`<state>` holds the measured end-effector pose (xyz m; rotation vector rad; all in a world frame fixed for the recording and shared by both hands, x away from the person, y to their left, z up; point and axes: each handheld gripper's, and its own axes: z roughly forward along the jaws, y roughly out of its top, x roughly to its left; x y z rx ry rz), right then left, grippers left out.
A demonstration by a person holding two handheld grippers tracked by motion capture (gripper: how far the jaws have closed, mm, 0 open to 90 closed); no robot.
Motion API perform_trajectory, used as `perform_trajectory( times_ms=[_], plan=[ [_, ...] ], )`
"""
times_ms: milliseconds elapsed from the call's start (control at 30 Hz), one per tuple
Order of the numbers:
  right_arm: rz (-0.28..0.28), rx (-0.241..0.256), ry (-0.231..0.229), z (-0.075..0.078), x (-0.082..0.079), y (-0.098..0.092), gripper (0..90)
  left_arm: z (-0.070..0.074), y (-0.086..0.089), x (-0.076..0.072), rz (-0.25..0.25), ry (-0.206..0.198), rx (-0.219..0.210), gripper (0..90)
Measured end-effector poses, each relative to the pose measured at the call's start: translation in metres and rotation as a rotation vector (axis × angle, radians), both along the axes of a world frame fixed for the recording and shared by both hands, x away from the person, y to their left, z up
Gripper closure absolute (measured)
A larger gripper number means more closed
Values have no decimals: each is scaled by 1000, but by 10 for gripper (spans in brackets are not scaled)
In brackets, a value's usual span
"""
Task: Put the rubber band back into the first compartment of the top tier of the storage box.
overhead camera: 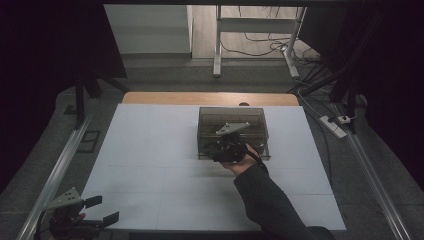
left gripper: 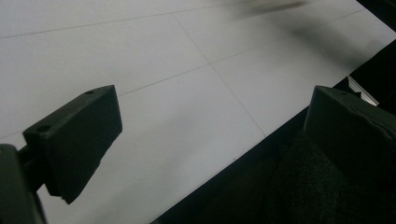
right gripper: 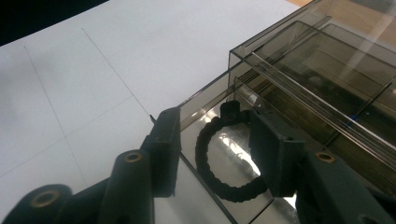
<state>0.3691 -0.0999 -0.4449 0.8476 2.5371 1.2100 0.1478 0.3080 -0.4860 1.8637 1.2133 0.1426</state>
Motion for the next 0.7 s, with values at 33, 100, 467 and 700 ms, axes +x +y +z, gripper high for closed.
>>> perform_trajectory(
  times_ms=[33, 100, 467, 700],
  plan=[
    [-2, 0, -2, 0, 0, 0, 513, 0, 0, 0, 0, 0, 0, 33],
    [-4, -3, -3, 0, -1, 0, 496, 0, 0, 0, 0, 0, 0, 33],
    [-17, -23, -16, 2, -4, -2, 380, 0, 0, 0, 1, 2, 1, 33],
    [-13, -29, -28, 6, -8, -1, 319, 0, 0, 0, 1, 2, 2, 33]
  ],
)
